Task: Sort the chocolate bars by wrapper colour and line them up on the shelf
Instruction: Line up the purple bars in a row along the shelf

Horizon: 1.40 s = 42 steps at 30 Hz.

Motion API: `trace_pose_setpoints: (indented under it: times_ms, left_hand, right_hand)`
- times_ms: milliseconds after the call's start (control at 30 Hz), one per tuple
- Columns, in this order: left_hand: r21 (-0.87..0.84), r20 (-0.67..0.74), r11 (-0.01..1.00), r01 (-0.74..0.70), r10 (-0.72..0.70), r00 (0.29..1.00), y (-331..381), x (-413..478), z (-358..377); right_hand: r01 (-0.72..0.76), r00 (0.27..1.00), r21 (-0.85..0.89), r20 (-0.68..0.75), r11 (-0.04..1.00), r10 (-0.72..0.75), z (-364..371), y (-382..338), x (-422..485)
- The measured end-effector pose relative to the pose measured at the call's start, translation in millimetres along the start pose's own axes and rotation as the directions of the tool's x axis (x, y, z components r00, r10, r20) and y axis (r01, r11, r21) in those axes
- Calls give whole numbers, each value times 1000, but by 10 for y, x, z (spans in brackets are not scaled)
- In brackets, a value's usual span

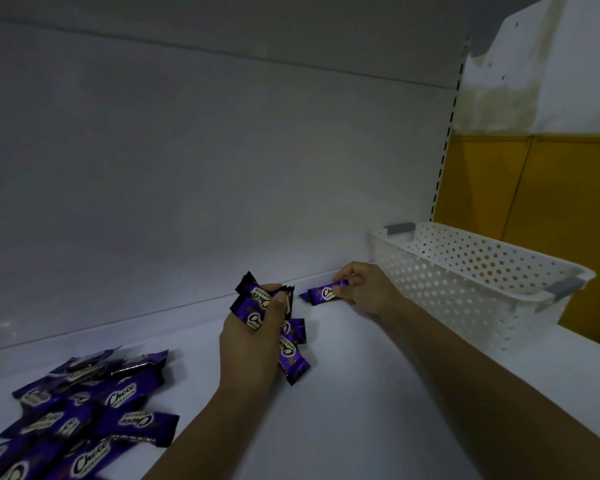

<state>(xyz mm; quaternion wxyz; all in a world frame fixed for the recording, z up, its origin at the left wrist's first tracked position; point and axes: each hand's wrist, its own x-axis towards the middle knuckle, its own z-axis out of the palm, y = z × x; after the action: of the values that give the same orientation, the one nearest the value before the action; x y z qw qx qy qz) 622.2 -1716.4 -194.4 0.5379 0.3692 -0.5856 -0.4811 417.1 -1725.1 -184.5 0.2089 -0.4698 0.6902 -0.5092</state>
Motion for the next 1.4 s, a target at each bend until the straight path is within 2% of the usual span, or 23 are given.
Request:
trace_pose_setpoints:
  times_ms: [133, 267, 400, 500, 733, 767, 800, 833, 867, 900, 967, 1033, 1133, 1300, 1400]
  left_hand:
    - [-16, -5, 1000, 14, -14, 1000, -7, 41, 5]
    - [-41, -14, 999, 15, -15, 1000, -19, 38, 9]
    - [-40, -17, 999, 18, -19, 1000, -4, 49, 4]
    - [-29, -12, 999, 25, -25, 1000, 4, 27, 12]
    - [-42, 14, 997, 63, -62, 998, 5, 8, 7]
    - [-46, 33, 996, 72, -70, 997, 10, 6, 12]
    - [-46, 52, 996, 74, -71, 996, 21, 5, 16]
    - [-48, 71, 997, 68, -64, 995, 28, 10, 19]
    - [-56, 85, 996, 63, -58, 995, 30, 16, 15]
    - [-69, 96, 996, 63, -56, 994, 33, 25, 10]
    - [-102, 117, 992, 76, -64, 991, 43, 29, -7]
    - [-119, 125, 990, 71, -56, 991, 34, 28, -18]
    - [-92, 99, 994, 66, -57, 993, 16, 26, -21]
    - [-26, 41, 999, 35, -34, 999, -2, 16, 1]
    - [-33, -8, 998, 53, -53, 999, -17, 31, 3]
  right_hand:
    - [93, 995, -174, -28, 980, -99, 26, 85, 68]
    - [192, 971, -275, -90, 942, -224, 76, 126, 48]
    - [379, 901, -518, 18, 767, -434, 60, 76, -102]
    - [407, 901, -579, 128, 706, -415, 84, 59, -198]
    - [389, 913, -611, 159, 689, -374, 45, 19, -242]
    - [378, 916, -584, 123, 719, -382, 61, -12, -240]
    - [353, 929, -470, 77, 809, -362, 83, -78, -246]
    - [312, 950, -268, 62, 912, -306, 103, -164, -259]
    - [249, 964, -46, 110, 967, -243, 113, -270, -281]
    - [195, 958, 96, 193, 976, -211, 109, -356, -303]
    - [141, 917, 146, 354, 979, -185, 109, -455, -349]
    - [136, 891, 136, 417, 981, -181, 116, -485, -383]
    - [97, 913, 169, 377, 981, -155, 110, -469, -375]
    - [87, 903, 207, 396, 974, -165, 122, -478, -412]
    - [37, 940, 326, 309, 945, -143, 63, -512, -389]
